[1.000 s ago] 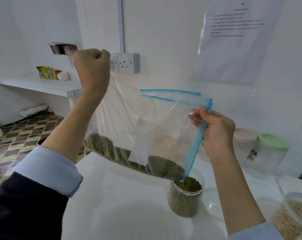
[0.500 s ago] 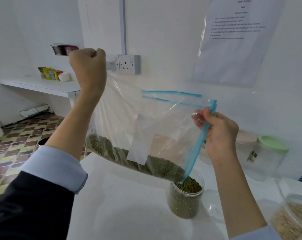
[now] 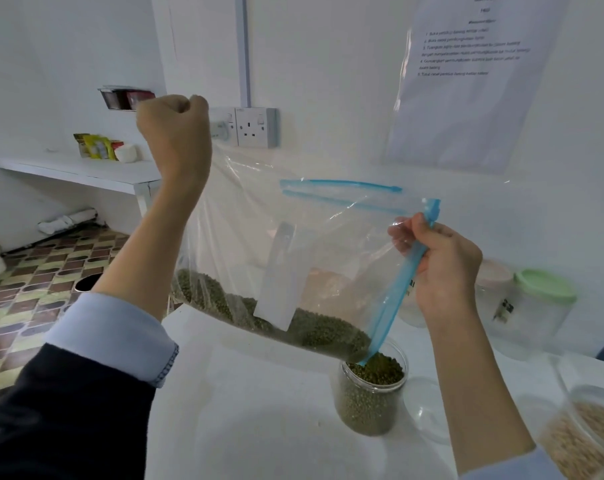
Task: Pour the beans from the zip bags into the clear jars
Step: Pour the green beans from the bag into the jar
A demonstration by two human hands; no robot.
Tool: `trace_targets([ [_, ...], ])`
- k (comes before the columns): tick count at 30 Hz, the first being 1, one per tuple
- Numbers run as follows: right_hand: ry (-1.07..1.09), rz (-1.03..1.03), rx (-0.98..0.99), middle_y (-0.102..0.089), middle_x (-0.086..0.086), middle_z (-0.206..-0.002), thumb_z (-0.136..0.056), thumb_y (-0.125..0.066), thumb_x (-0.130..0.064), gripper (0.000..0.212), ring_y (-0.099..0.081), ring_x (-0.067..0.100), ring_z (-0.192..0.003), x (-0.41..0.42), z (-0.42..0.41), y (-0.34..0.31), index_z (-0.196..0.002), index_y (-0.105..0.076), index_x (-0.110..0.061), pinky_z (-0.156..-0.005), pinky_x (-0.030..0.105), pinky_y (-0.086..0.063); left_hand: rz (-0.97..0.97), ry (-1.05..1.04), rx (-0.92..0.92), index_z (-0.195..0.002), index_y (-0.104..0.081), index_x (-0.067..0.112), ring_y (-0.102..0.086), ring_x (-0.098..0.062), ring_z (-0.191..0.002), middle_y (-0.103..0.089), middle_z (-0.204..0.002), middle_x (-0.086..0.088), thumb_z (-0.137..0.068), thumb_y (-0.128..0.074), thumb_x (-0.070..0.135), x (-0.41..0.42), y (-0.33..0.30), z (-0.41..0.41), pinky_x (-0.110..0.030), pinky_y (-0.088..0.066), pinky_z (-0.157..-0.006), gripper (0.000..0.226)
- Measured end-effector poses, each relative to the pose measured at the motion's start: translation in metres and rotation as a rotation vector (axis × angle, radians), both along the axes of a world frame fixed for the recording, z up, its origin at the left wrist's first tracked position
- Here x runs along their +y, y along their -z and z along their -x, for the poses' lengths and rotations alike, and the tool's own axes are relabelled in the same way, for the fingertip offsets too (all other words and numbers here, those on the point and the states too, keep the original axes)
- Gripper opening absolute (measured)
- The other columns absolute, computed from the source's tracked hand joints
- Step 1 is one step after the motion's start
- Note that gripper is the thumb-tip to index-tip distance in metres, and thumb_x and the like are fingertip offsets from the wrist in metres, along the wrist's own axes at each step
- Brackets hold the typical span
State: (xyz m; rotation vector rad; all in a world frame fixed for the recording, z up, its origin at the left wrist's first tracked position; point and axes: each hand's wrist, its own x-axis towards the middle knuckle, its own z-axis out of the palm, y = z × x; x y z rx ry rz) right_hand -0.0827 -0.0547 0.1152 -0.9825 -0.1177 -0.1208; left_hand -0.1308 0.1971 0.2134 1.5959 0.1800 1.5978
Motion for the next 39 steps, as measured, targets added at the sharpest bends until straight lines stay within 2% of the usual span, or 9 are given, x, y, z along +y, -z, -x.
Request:
trace_targets([
  [10,-0.007,-0.010,0.023,-0.070,0.004,-0.064,-0.087,-0.065,-0.006,0.013,-0.067,0.017,-0.061,-0.001,0.000,-0.001,-0.074,-0.066,-0.005,-0.071,0.027,-0.056,-0.003,0.008,0.013,-0.046,-0.019,0.017,-0.009,-0.009,-0.044,-0.012,-0.033,0.008,-0.068,-0.045,0.002,0.004,0.002,-0.001,-0.018,-0.014,-0.047,0.038],
  [13,-0.022,-0.017,0.022,-0.069,0.005,-0.063,-0.086,-0.065,-0.004,0.013,-0.067,0.017,-0.059,0.001,0.002,-0.002,-0.073,-0.065,-0.003,-0.072,0.027,-0.058,-0.001,-0.041,0.024,-0.047,-0.018,0.016,-0.009,-0.010,-0.041,-0.013,-0.032,0.006,-0.070,-0.045,0.002,0.005,0.001,0.000,-0.015,-0.013,-0.045,0.039],
  [17,0.000,-0.038,0.048,-0.069,0.004,-0.062,-0.086,-0.065,-0.004,0.014,-0.066,0.015,-0.057,0.004,0.003,-0.003,-0.073,-0.066,-0.004,-0.071,0.027,-0.057,-0.032,0.003,0.021,-0.047,-0.018,0.016,-0.010,-0.012,-0.048,-0.012,-0.035,0.008,-0.067,-0.045,0.005,0.008,-0.001,0.000,-0.023,-0.015,-0.050,0.035],
  [27,-0.018,-0.017,0.037,-0.069,0.005,-0.061,-0.086,-0.065,-0.004,0.013,-0.066,0.016,-0.057,0.006,0.006,-0.003,-0.074,-0.066,-0.001,-0.068,0.027,-0.058,-0.022,-0.041,0.049,-0.046,-0.020,0.015,-0.012,-0.009,-0.038,-0.015,-0.030,0.007,-0.072,-0.047,0.001,0.009,0.000,0.001,-0.013,-0.016,-0.046,0.040],
  [34,0.003,-0.022,0.051,-0.069,0.005,-0.062,-0.086,-0.066,-0.003,0.012,-0.066,0.017,-0.057,0.007,0.002,-0.002,-0.074,-0.066,-0.002,-0.067,0.027,-0.057,-0.052,-0.027,0.057,-0.047,-0.020,0.015,-0.009,-0.009,-0.042,-0.014,-0.033,0.005,-0.070,-0.046,0.004,0.006,0.001,0.002,-0.018,-0.012,-0.045,0.036],
  [39,0.008,-0.018,0.042,-0.068,0.010,-0.068,-0.086,-0.066,-0.003,0.009,-0.066,0.017,-0.057,0.006,0.001,-0.003,-0.077,-0.066,0.000,-0.067,0.027,-0.057,-0.039,-0.022,0.036,-0.045,-0.021,0.016,-0.011,-0.008,-0.037,-0.016,-0.030,0.008,-0.073,-0.047,0.000,0.006,0.003,0.003,-0.011,-0.015,-0.043,0.041],
])
